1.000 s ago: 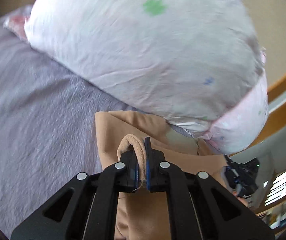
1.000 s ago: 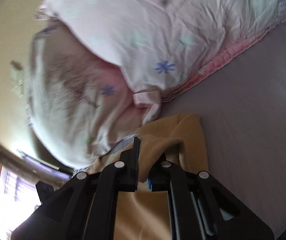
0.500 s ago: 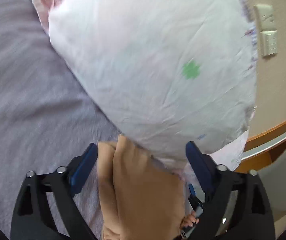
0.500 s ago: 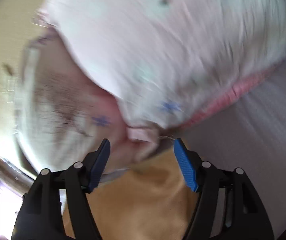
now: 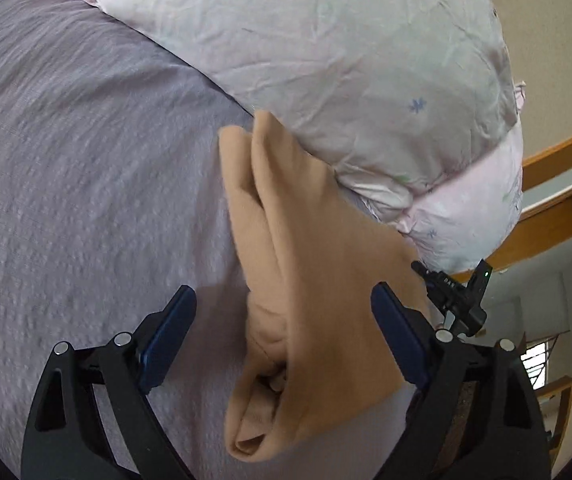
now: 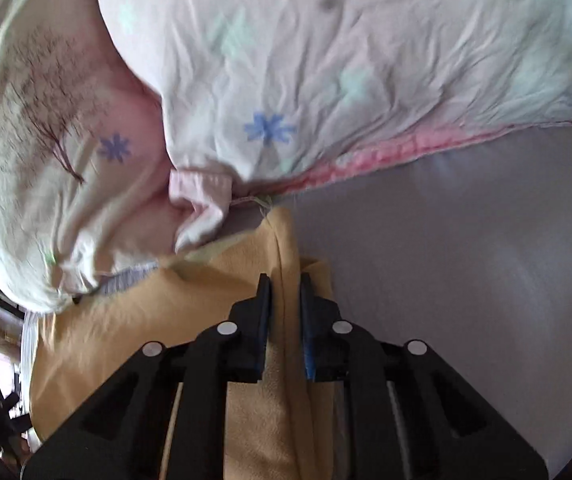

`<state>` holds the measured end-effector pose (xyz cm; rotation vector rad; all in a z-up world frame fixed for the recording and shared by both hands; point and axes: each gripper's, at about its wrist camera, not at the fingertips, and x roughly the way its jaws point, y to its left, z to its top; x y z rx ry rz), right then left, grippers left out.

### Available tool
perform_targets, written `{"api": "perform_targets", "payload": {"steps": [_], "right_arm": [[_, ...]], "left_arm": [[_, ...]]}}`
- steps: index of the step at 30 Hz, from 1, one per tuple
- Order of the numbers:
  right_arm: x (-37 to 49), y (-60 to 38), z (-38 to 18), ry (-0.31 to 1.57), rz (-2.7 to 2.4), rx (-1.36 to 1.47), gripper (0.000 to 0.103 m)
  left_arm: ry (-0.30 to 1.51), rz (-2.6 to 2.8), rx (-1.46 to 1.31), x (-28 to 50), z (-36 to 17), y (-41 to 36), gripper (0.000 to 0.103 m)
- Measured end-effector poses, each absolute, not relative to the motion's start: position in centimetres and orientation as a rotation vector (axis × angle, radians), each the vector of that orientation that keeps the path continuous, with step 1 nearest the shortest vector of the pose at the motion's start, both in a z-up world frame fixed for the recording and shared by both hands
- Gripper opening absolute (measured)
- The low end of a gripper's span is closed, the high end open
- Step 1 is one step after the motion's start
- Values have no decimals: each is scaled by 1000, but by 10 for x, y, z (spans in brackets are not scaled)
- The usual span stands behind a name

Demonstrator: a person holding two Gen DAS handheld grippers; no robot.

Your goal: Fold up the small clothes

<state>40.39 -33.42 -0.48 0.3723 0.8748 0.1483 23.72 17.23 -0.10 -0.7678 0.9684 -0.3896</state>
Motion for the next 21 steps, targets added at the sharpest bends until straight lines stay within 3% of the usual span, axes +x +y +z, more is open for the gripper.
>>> {"api": "perform_targets", "payload": {"steps": [1, 3, 5, 9, 10, 13, 17, 21], "right_arm": [[397, -335, 0, 856, 147, 377, 47], [375, -335, 15, 806, 212, 409, 80], [359, -333, 24, 770, 263, 397, 80], [337, -324, 38, 749, 366, 397, 81], [330, -326, 39, 747, 386, 399, 81], [305, -333, 47, 724, 427, 379, 81], [286, -333, 59, 668, 425, 353, 82], [272, -354, 60, 635, 413, 397, 82]], "left_arm": [[977, -410, -770, 237, -3, 168, 89], [993, -418, -750, 237, -7, 159, 87], [997, -429, -751, 246, -6, 153, 76], [1012, -404, -946, 266, -20, 156, 30], [1022, -408, -1012, 270, -26, 157, 24], [1020, -390, -1017, 270, -19, 156, 21], [965, -420, -963, 277, 32, 125, 21], [920, -508, -843, 295, 87, 35, 21]]}}
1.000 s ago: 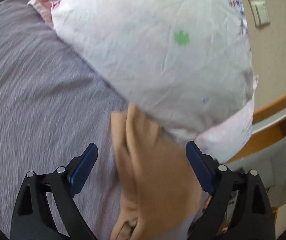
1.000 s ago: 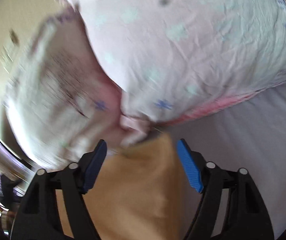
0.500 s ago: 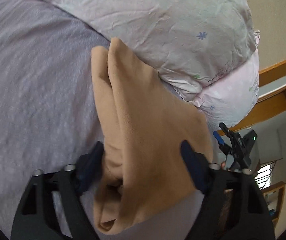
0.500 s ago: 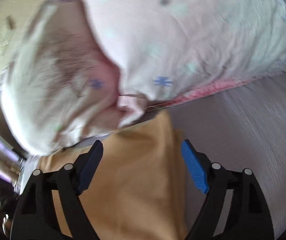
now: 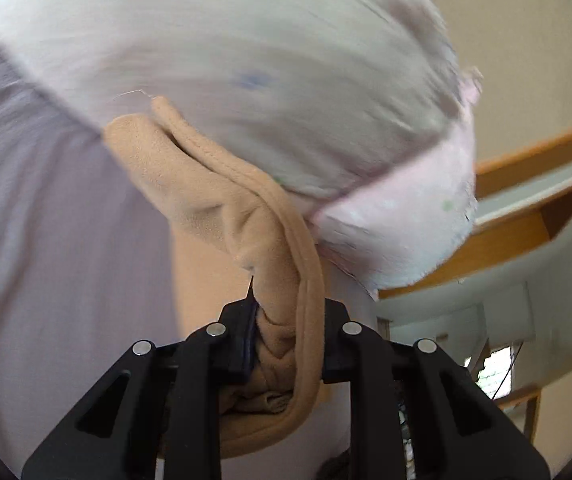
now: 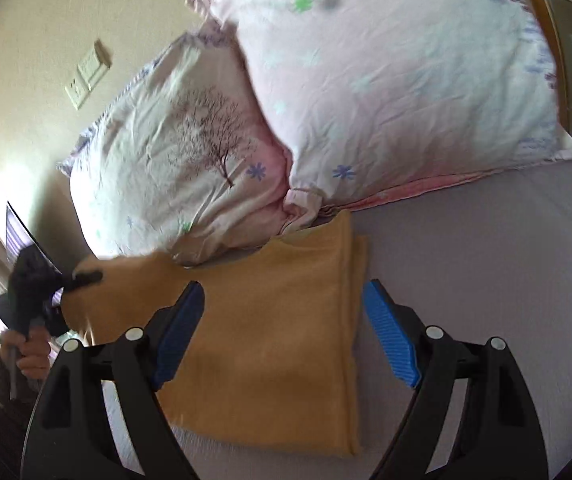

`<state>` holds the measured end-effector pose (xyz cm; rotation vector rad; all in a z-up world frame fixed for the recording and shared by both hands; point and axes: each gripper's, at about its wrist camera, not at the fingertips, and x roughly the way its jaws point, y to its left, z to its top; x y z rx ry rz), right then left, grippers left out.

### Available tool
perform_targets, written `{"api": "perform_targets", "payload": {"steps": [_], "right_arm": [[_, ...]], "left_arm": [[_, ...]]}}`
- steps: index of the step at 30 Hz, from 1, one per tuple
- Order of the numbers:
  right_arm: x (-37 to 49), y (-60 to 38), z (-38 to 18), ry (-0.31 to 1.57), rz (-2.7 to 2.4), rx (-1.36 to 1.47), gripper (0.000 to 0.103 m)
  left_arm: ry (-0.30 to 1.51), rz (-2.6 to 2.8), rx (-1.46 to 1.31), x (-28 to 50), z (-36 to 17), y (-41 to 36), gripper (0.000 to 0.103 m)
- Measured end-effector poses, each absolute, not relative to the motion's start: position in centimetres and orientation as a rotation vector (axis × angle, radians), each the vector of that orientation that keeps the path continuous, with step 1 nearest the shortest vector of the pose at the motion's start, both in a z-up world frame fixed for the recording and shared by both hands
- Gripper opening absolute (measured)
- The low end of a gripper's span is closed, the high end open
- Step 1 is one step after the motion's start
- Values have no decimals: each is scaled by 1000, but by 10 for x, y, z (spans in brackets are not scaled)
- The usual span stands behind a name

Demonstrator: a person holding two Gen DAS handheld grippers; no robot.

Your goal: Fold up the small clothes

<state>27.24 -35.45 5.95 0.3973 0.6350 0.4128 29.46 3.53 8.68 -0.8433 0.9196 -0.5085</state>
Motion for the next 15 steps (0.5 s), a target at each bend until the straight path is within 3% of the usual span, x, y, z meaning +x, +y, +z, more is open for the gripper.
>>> {"api": "perform_targets", "payload": {"steps": [3, 6, 8, 11, 12, 13, 15], "right_arm": [[273, -370, 53, 637, 387, 437, 82], [275, -382, 43, 660, 372, 484, 82], [275, -392, 38, 684, 363, 503, 82], [272, -404, 38, 694, 385, 516, 82], [271, -407, 38, 694, 392, 521, 82], [271, -409, 38, 699, 405, 529, 82], [277, -410, 35, 735, 448, 552, 82]], "left_arm": [[947, -594, -742, 303, 93, -56, 22], [1086, -688, -648, 315, 67, -139, 31], [1166, -878, -739, 315, 45, -170, 31], [1101, -974, -803, 307, 52, -157, 32], [1044, -977, -799, 302, 60, -141, 44], [997, -951, -793, 299, 67, -125, 62], [914, -826, -748, 291, 76, -87, 69]]}}
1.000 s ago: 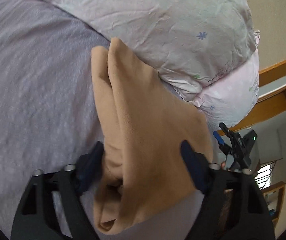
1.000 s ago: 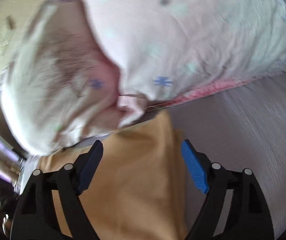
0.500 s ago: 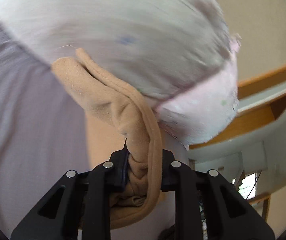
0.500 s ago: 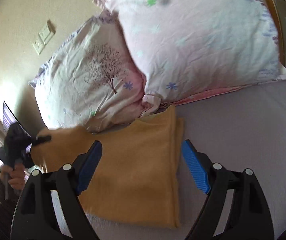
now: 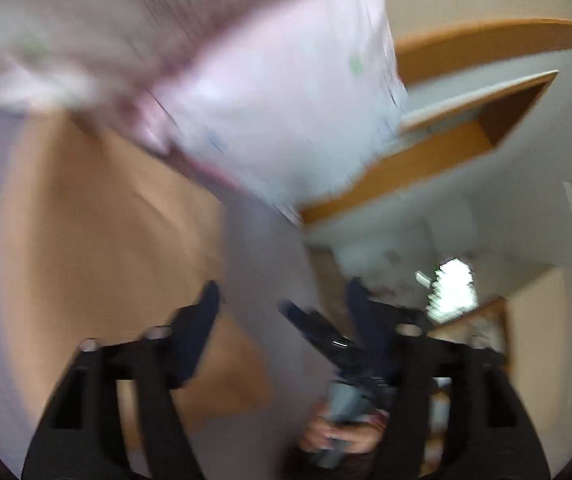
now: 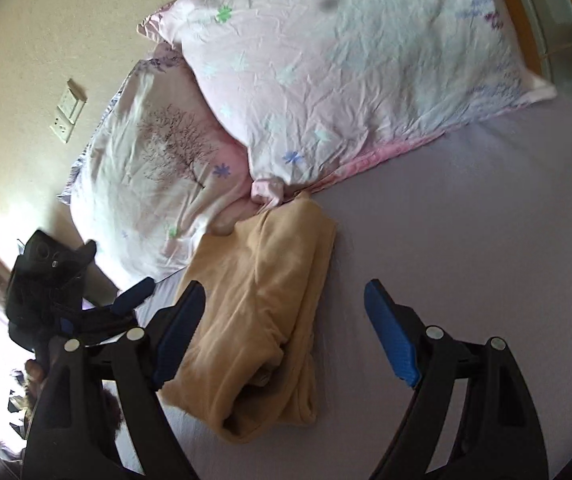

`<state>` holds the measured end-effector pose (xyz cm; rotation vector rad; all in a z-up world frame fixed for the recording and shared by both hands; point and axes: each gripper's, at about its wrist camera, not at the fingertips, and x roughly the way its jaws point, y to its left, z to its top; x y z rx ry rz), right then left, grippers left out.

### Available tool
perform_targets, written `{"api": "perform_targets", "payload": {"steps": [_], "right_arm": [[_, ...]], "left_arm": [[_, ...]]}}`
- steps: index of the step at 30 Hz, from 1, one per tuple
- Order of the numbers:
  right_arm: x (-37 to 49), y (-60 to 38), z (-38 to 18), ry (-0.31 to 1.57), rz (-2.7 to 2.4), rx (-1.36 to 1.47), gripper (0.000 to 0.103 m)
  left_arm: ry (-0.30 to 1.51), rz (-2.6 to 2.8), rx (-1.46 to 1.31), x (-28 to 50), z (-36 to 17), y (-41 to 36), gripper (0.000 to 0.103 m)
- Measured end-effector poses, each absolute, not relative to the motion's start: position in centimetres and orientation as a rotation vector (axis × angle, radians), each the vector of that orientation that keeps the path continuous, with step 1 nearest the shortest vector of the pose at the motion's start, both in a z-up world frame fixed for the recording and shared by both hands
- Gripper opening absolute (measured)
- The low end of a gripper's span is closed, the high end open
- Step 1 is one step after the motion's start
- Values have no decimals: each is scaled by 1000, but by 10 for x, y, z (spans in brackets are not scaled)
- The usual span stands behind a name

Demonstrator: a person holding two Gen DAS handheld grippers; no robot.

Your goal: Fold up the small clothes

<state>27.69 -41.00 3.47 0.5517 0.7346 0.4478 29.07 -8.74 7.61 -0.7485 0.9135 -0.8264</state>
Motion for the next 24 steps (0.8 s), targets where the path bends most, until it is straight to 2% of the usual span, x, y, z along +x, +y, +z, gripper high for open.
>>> {"api": "perform_targets", "payload": {"steps": [2, 5, 11, 13, 15, 16, 18, 24], "right_arm": [[288, -405, 27, 802, 478, 573, 82], [313, -387, 5, 951, 516, 595, 84], [329, -362, -22, 1047, 591, 630, 82], [328, -358, -28, 1061, 628, 643, 57], [326, -360, -32, 1048, 646, 674, 43], [325, -360, -33, 1041, 659, 702, 41], [321, -357, -27, 1005, 675, 714, 40], [311, -308, 0, 938, 807, 624, 38]], "left_arm": [[888, -720, -684, 289, 77, -59, 69], [975, -554, -639, 293, 52, -28, 69], [1134, -564, -665, 301, 1, -35, 69], [1165, -625, -711, 305, -11, -48, 68], [1144, -659, -729, 303, -12, -55, 64], [1141, -668, -740, 304, -13, -56, 49], [1121, -699, -784, 300, -12, -44, 35], [961, -683, -741, 269, 19, 13, 34]]}}
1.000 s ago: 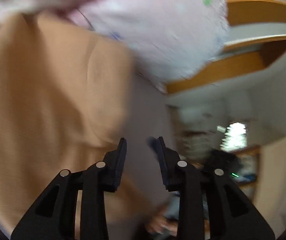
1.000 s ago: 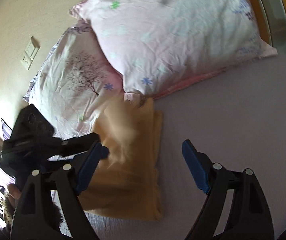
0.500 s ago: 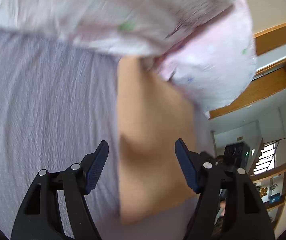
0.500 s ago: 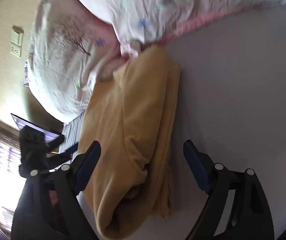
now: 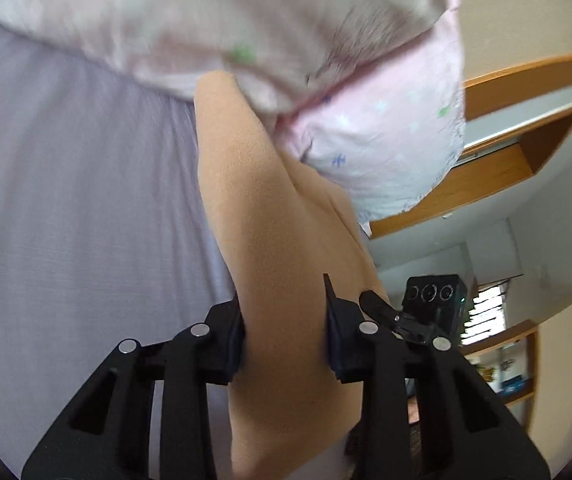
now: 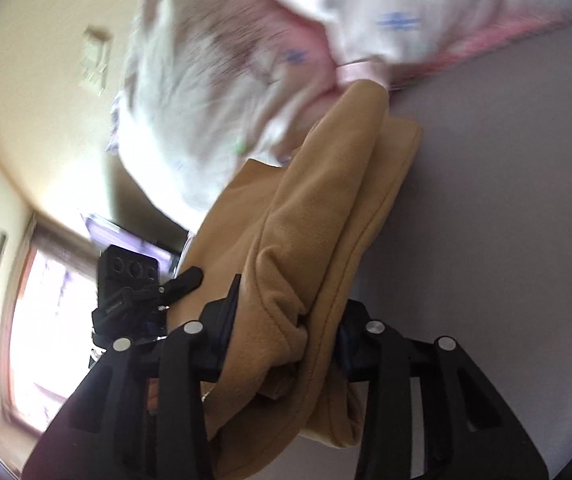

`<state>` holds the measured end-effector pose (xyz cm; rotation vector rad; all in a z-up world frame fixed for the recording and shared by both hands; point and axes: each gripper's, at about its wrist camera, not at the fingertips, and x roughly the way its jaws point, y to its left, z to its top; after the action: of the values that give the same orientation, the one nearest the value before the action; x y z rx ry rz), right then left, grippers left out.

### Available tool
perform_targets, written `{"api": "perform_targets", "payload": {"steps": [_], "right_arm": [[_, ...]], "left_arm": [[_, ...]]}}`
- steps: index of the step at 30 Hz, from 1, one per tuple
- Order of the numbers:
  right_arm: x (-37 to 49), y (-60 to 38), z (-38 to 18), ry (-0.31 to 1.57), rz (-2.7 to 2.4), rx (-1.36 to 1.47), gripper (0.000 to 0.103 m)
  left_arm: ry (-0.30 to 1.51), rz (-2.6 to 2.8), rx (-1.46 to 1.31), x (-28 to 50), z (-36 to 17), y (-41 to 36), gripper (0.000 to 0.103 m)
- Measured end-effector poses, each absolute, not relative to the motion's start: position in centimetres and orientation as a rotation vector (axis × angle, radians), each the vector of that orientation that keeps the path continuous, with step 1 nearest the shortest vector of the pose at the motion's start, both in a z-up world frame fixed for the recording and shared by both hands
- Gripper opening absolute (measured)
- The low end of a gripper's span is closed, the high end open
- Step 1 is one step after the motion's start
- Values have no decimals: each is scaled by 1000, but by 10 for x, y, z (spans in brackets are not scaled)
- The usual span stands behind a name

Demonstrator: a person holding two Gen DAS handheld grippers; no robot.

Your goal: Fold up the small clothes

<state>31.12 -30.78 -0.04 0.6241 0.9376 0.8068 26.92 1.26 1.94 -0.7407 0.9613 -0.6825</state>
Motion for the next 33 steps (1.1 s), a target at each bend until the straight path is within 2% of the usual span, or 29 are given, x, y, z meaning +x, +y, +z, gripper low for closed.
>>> {"api": "perform_targets", "payload": {"steps": [2, 4, 6, 8, 10, 15, 20, 21, 22, 23, 24, 25, 28, 33], "right_arm": [[312, -288, -1, 956, 802, 563, 40], [311, -276, -6, 1006, 677, 473, 48], [299, -286, 4, 949, 575, 449, 60], [273, -303, 28, 812, 507, 441, 64], [250, -309, 44, 740, 594, 483, 74], [211, -280, 41, 787, 916, 582, 83], [210, -283, 11, 896, 640, 529, 78], [205, -289, 12, 888, 592, 516, 79], [197, -293, 15, 870, 550, 485, 83], [193, -292, 14, 854, 522, 449, 87], [179, -290, 18, 836, 459, 374, 96], [166, -290, 18, 822, 386, 292, 101], [142, -275, 12, 802, 292, 99, 101], [143, -246, -7, 829, 236, -42, 101]], "left_arm": [[951, -615, -652, 257, 23, 26, 37], [978, -545, -600, 252, 20, 34, 39], [976, -480, -575, 237, 22, 49, 41], [900, -465, -544, 216, 36, 65, 51], [841, -483, -522, 198, 46, 71, 62], [799, -641, -426, 154, 59, 31, 76], [850, -599, -272, 141, 49, 0, 77], [855, -551, -240, 134, 47, 2, 80], [854, -485, -202, 126, 46, 4, 92], [850, -440, -181, 125, 45, 3, 98], [839, -349, -137, 118, 44, 3, 101], [833, -298, -105, 114, 42, 0, 102], [858, -191, -6, 109, 32, -8, 102], [892, -134, 75, 119, 14, -18, 102]]}}
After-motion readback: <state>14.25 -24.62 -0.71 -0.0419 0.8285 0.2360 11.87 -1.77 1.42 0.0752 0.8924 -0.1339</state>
